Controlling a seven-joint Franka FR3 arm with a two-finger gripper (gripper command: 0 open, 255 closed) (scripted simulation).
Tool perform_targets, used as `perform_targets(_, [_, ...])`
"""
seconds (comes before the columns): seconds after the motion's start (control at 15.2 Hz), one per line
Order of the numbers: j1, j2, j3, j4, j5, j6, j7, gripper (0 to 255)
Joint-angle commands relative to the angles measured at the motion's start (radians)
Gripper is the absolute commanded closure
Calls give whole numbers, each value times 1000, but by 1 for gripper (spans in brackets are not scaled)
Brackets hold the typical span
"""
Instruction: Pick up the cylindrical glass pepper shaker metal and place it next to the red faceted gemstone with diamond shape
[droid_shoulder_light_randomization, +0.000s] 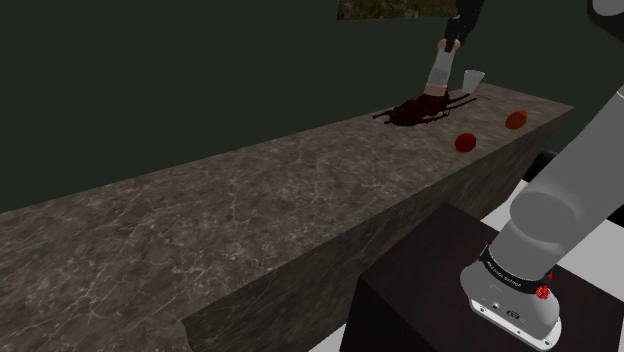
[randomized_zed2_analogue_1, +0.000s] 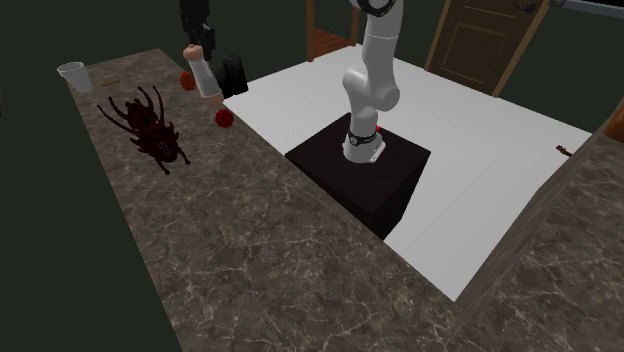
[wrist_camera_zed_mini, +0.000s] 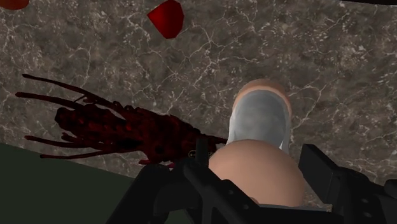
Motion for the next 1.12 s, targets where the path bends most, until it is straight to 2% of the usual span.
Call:
perform_targets(0.0, [-24, 67, -32, 70, 35, -2, -60, 255])
perform_targets(0.33, [-105, 242, -87, 272, 138, -35, -187, 255])
perform_targets(1.06, [-88, 193, -80, 61, 110, 130, -162, 255])
